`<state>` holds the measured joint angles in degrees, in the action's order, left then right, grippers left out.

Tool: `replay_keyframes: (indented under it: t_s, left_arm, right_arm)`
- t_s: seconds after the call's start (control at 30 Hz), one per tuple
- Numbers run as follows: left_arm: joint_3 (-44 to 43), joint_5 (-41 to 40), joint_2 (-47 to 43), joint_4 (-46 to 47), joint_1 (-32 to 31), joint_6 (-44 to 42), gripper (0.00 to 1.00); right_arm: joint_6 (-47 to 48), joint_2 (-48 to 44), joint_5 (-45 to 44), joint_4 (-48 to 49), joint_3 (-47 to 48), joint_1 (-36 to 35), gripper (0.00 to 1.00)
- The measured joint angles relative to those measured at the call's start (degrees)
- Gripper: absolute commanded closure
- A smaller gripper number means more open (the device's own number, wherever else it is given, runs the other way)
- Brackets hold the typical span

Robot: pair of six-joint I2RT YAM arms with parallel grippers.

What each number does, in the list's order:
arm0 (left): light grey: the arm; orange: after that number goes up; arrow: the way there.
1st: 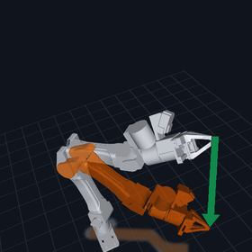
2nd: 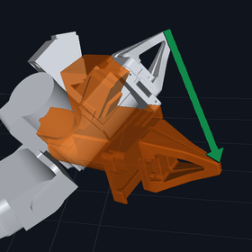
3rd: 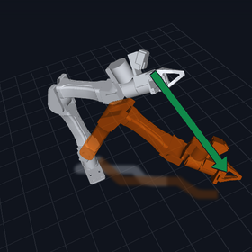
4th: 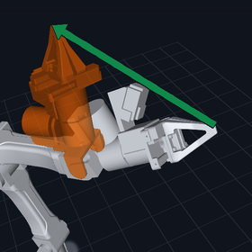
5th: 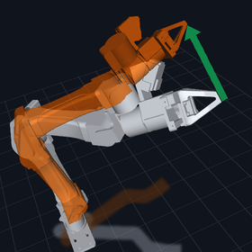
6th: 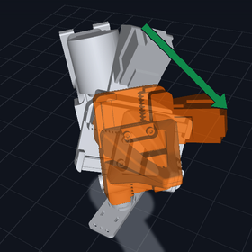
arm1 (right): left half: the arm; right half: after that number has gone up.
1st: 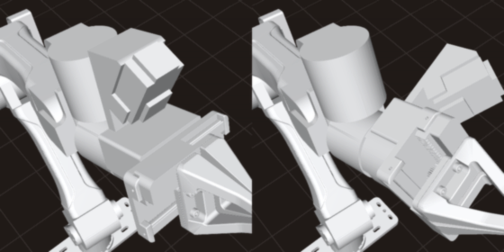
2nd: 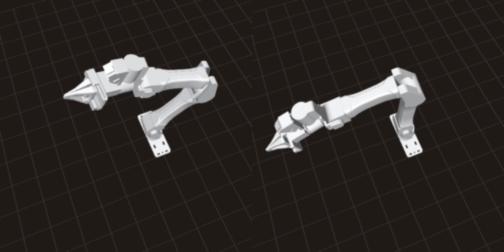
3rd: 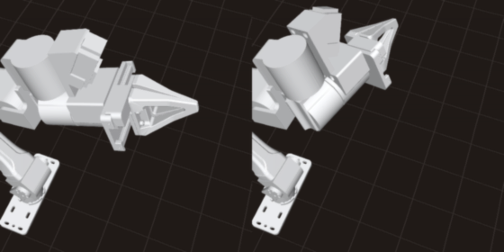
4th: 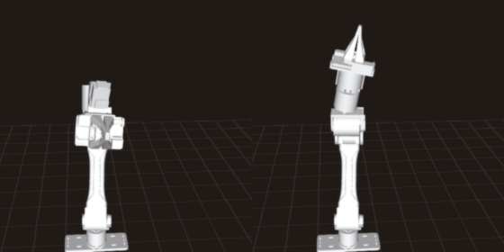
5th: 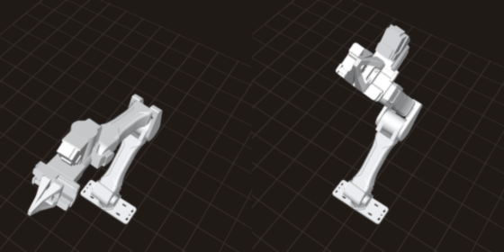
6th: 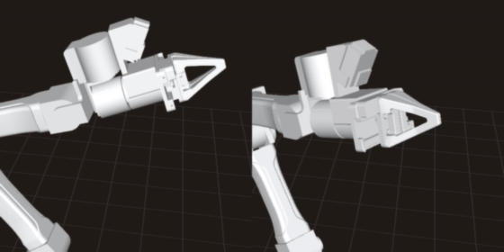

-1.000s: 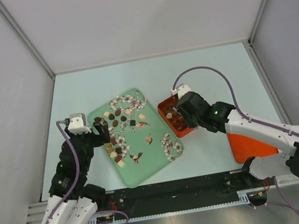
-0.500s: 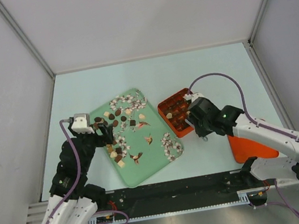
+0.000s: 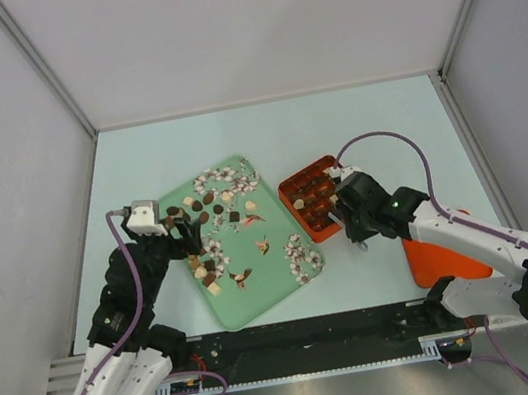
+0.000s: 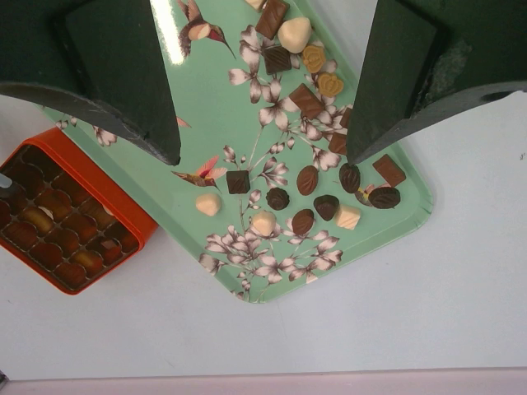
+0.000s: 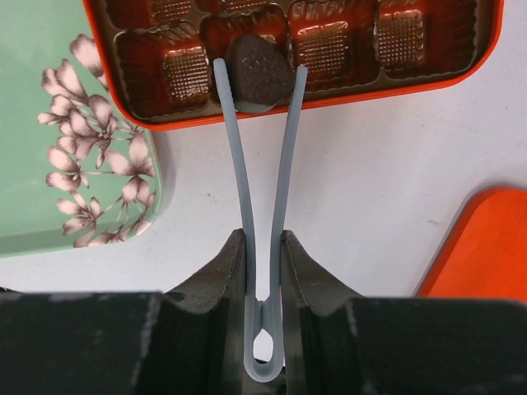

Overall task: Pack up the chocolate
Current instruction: Place the fake chocolate in the packing box.

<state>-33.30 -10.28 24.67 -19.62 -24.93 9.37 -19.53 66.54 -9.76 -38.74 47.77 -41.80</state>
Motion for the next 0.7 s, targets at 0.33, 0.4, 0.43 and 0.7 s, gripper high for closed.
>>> replay_keyframes:
  t_s: [0.33, 0.4, 0.43, 0.7]
  left_arm:
    - [0.00, 0.00, -0.09, 0.11, 0.00, -0.37, 0.14]
    - [0.00, 0.00, -0.09, 0.17, 0.00, -0.39, 0.14]
    - [0.00, 0.00, -0.09, 0.20, 0.00, -0.39, 0.14]
    - [0.00, 0.00, -0.09, 0.20, 0.00, -0.39, 0.14]
  right_arm:
    - [0.31, 0.76, 1.49, 1.79, -0.98, 0.79, 0.75]
    - [0.31, 0.79, 1.68, 1.92, -1.05, 0.79, 0.74]
    - [0.33, 0.81, 1.70, 1.99, -1.05, 0.79, 0.74]
    - [0.33, 0.98, 1.88, 2.19, -1.05, 0.79, 0.71]
